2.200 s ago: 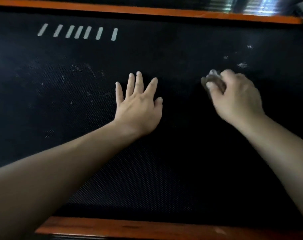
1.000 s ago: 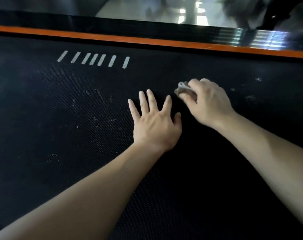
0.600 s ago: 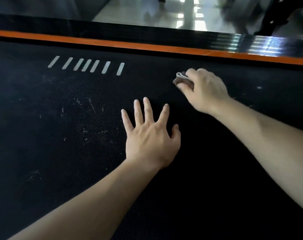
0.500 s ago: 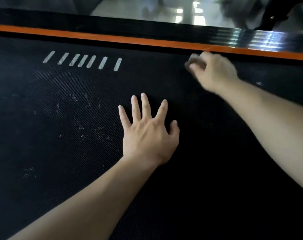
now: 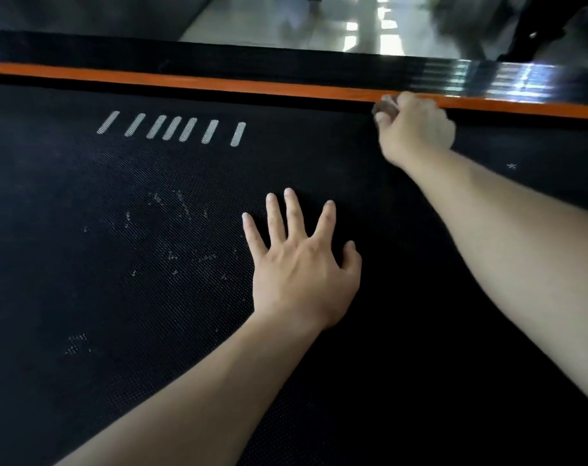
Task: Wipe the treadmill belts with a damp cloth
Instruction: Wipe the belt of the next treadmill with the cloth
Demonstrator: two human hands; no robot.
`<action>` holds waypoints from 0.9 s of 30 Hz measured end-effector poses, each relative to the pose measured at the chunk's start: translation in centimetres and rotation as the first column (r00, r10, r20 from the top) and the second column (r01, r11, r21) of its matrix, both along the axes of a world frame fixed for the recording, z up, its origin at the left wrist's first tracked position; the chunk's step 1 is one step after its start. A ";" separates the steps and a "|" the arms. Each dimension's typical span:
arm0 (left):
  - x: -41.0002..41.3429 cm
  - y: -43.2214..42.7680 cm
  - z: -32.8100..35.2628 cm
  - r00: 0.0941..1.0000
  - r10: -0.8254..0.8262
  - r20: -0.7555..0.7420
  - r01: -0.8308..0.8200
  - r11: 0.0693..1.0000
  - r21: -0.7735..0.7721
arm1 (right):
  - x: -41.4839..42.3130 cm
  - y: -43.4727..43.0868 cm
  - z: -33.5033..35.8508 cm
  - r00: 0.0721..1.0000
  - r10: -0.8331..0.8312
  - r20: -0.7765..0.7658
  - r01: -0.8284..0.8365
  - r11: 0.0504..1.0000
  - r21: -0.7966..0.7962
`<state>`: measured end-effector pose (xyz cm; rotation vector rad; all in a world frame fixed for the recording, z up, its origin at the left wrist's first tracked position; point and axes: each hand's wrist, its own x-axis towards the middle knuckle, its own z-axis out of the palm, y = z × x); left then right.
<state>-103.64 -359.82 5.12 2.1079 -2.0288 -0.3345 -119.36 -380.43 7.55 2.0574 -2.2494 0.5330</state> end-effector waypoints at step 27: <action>0.0 -0.2 -0.1 0.999 -0.001 0.032 0.000 1.000 0.026 | -9.8 8.2 0.2 0.994 0.104 -0.039 -0.102 0.993 0.060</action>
